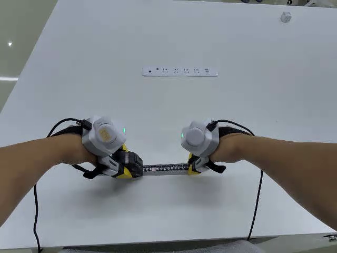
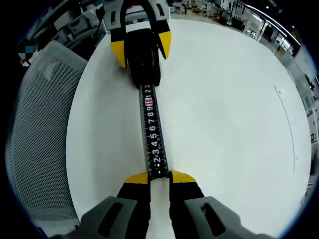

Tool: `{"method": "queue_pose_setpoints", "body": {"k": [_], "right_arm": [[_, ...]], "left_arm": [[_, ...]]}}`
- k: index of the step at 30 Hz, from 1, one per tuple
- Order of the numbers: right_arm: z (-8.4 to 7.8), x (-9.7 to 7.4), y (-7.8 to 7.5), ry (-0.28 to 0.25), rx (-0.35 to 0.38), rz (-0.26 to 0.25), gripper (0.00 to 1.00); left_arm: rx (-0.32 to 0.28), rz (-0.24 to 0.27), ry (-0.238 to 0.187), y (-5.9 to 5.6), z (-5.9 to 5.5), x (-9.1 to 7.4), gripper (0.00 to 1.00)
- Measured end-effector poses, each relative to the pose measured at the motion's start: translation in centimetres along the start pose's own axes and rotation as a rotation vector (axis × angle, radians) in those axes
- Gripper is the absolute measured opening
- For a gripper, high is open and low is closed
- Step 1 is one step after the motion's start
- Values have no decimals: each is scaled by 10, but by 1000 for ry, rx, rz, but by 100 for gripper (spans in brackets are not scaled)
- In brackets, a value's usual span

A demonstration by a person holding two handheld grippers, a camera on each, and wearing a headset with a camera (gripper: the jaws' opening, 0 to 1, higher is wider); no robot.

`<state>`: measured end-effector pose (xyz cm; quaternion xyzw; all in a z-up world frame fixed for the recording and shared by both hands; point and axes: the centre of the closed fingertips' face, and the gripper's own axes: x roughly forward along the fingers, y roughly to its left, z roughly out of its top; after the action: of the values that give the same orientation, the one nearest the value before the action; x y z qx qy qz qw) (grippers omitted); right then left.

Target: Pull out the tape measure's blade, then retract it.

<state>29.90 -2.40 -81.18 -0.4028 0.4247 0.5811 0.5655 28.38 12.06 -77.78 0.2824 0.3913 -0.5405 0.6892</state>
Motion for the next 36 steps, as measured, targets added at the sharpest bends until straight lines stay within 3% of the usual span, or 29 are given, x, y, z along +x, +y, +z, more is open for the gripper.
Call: {"method": "queue_pose_setpoints", "body": {"k": [36], "right_arm": [[-21, -6, -3, 5, 28, -6, 12]], "left_arm": [[-2, 2, -7, 0, 1, 0, 36]]}}
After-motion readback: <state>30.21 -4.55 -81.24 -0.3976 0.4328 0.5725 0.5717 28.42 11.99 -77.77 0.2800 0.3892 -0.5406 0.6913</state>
